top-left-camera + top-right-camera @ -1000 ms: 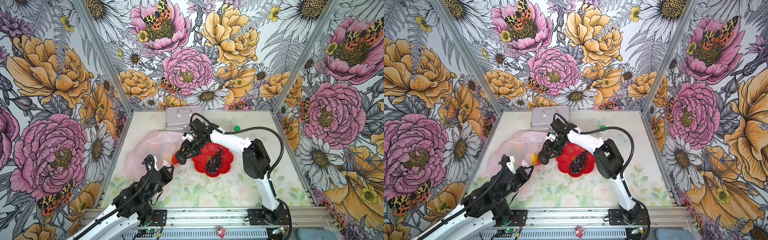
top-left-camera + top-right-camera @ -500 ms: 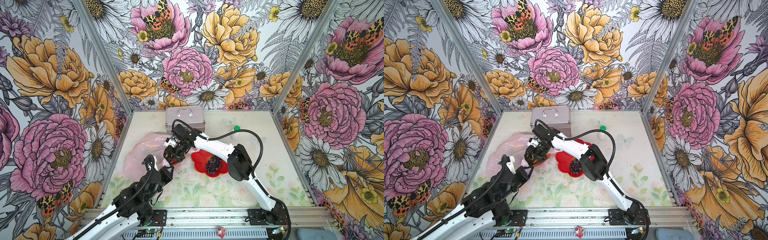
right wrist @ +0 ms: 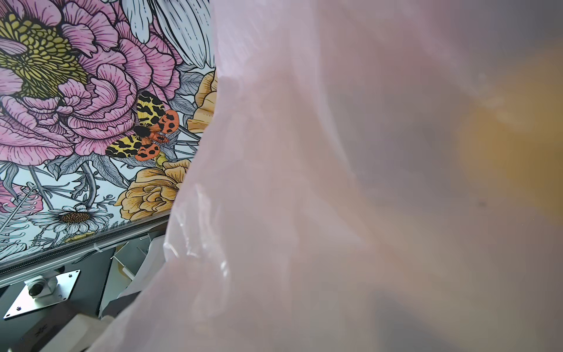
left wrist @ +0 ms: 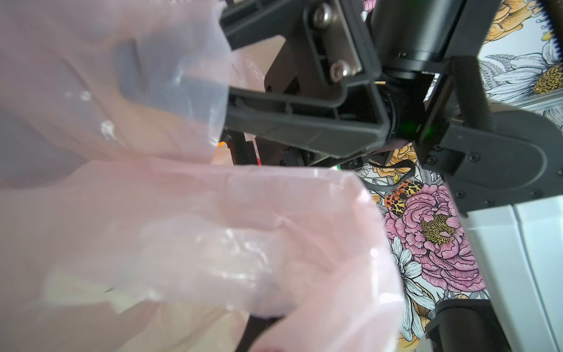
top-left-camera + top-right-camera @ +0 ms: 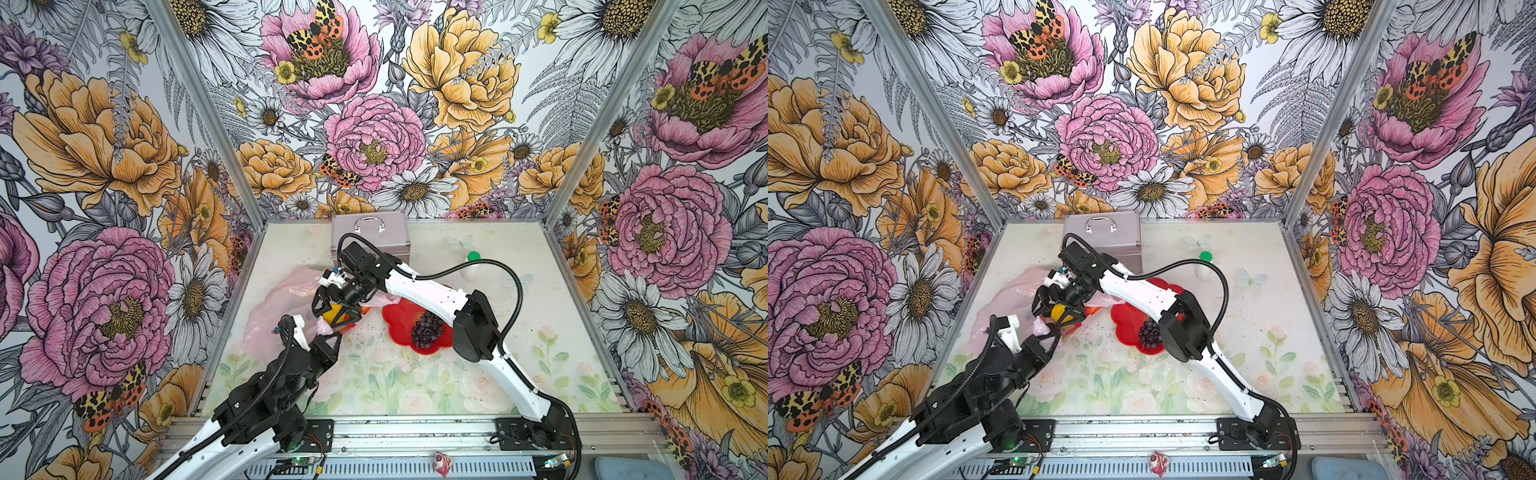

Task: Place the fruits into the plastic bag
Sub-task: Place the fruit in the plastic bag.

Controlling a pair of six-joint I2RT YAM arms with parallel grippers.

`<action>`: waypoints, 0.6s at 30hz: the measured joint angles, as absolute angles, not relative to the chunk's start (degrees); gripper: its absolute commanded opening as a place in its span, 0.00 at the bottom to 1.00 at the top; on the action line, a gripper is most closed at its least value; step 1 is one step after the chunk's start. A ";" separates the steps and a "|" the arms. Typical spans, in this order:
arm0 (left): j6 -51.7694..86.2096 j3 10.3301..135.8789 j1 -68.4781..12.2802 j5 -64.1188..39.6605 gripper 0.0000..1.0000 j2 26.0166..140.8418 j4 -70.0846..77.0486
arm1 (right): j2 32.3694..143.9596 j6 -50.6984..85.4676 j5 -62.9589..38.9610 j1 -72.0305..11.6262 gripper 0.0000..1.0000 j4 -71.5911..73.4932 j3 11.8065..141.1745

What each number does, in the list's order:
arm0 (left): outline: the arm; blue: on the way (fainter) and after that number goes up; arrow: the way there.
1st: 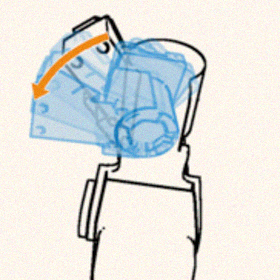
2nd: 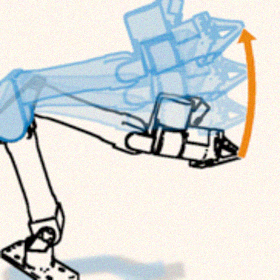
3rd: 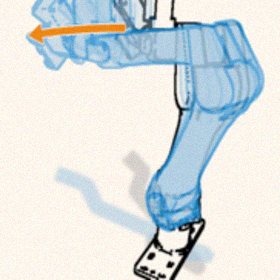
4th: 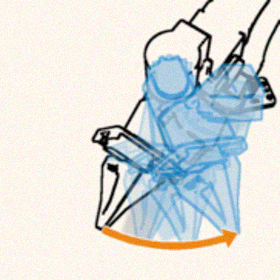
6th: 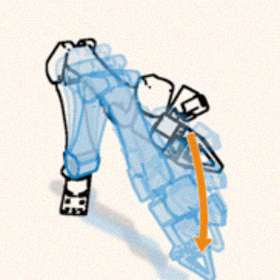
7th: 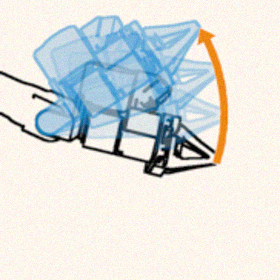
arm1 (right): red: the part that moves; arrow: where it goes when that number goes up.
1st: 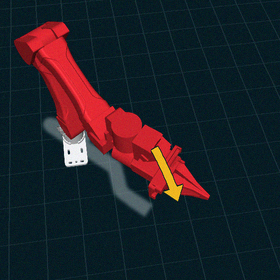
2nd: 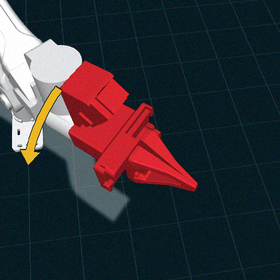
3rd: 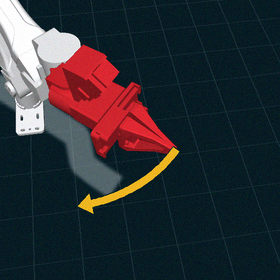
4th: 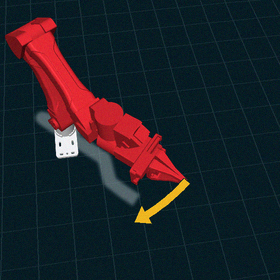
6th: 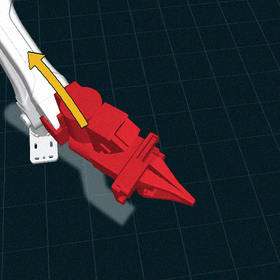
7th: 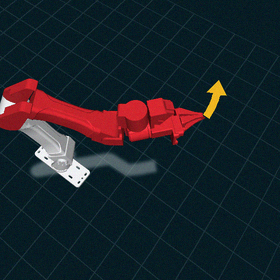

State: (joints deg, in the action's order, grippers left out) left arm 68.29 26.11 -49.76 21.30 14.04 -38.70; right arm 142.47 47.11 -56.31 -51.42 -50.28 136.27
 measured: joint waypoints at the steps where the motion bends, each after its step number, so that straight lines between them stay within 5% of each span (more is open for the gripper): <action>1: 68.51 26.13 -49.76 21.39 0.00 14.04 -38.85 | 142.47 47.11 -56.31 -51.42 0.99 -50.26 136.27; 8: 68.71 26.13 -49.76 21.61 0.00 13.96 -39.20 | 141.73 46.65 -55.33 -51.18 0.99 -49.89 134.21; 18: 69.80 25.69 -49.69 23.62 0.00 13.52 -40.03 | 123.66 43.05 -40.80 -43.99 1.00 -50.68 108.12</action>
State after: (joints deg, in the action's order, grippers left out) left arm 69.80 25.69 -49.69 23.62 13.52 -40.03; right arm 123.66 43.05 -40.80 -43.99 -50.68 108.12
